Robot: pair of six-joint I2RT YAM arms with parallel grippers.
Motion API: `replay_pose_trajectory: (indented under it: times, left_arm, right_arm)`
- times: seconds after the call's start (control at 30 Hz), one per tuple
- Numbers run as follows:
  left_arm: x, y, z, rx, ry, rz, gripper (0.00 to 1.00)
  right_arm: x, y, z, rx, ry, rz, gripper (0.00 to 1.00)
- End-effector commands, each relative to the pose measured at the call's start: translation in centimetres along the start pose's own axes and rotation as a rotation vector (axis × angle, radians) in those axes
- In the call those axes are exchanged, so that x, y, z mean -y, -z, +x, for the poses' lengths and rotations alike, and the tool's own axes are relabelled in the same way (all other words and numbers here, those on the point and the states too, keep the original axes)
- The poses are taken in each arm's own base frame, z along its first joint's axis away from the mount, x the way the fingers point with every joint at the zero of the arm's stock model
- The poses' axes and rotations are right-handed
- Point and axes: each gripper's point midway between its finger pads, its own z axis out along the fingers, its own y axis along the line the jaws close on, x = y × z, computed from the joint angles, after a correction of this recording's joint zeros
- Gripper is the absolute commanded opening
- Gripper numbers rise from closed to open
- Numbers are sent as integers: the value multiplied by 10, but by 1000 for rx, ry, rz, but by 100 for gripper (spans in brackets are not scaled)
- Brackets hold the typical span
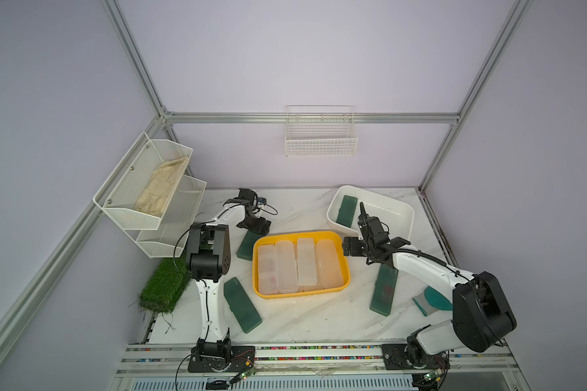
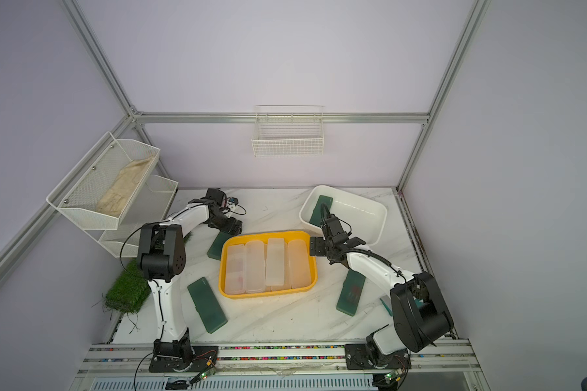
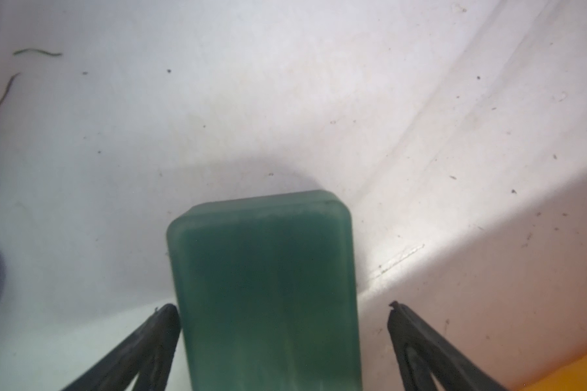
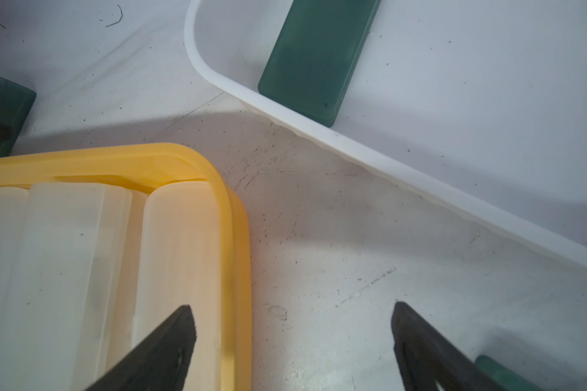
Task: Place the pencil cases by color into the storage box
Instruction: Move the storage box to the center of the board, then pick up the pencil case from the center of the board.
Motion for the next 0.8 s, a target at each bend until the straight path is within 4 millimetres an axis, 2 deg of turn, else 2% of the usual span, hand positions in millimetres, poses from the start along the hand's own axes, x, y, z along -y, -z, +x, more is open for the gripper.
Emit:
replay_pose_trajectory:
  times: [0.0,0.23,0.4,0.57,0.77]
  left_arm:
    - [-3,5,-18,19,-8,-25,96]
    - [-10,4,-21,3,62,-54,91]
    - [-9,7,-23,3,107,-46,79]
    - [-9,17,-31,26,128,-33,67]
    - [-14,36,-45,74,152,-33,65]
  right_arm:
    - [-1,8,-9,32,12,-7,92]
    - [-1,12,-14,49,13,-7,92]
    - [-3,12,-17,61,13,-14,92]
    - [-4,13,-20,73,12,-20,91]
    - [-6,15,-23,89,10,-29,91]
